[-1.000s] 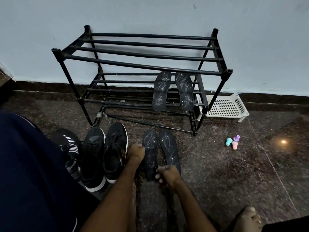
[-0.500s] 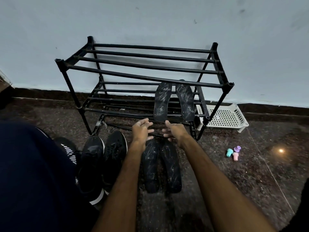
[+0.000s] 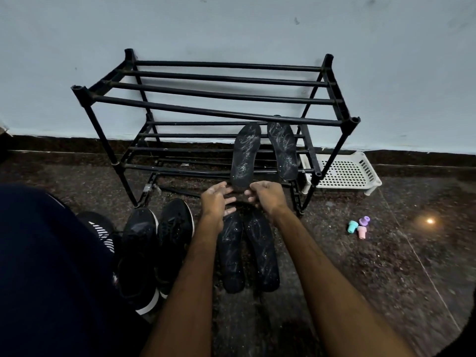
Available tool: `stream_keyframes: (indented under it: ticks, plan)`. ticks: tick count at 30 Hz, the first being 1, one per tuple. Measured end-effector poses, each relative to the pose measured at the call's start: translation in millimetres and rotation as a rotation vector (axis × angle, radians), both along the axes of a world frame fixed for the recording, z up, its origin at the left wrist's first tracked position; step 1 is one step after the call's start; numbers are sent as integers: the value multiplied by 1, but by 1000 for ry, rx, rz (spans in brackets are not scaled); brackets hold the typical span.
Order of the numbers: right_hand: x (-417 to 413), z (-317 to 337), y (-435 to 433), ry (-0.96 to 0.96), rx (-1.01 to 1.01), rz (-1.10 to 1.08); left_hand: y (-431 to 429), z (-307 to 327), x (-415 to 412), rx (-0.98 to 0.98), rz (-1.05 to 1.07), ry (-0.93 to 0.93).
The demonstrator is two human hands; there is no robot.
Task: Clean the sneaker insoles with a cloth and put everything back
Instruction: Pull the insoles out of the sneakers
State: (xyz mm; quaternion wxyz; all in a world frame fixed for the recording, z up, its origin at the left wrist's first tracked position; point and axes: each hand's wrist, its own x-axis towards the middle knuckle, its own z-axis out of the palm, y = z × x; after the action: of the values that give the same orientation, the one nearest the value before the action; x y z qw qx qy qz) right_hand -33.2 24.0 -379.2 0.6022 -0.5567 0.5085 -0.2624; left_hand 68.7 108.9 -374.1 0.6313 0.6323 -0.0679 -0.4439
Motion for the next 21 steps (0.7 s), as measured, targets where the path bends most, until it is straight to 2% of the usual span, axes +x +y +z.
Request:
stream_keyframes:
  ticks: [4, 8, 15, 21]
  plan:
    - [-37, 4, 23, -5, -57, 110, -5, 4, -3, 3, -22, 46]
    - [-82, -4, 39, 13, -108, 253, -5, 7, -18, 5, -14, 1]
    - [-151, -25, 64, 68, -80, 290, -2, 2, -65, 45, -2, 4]
    - [-204, -59, 73, 183, 1, 300, 4, -15, -112, 79, -151, -7]
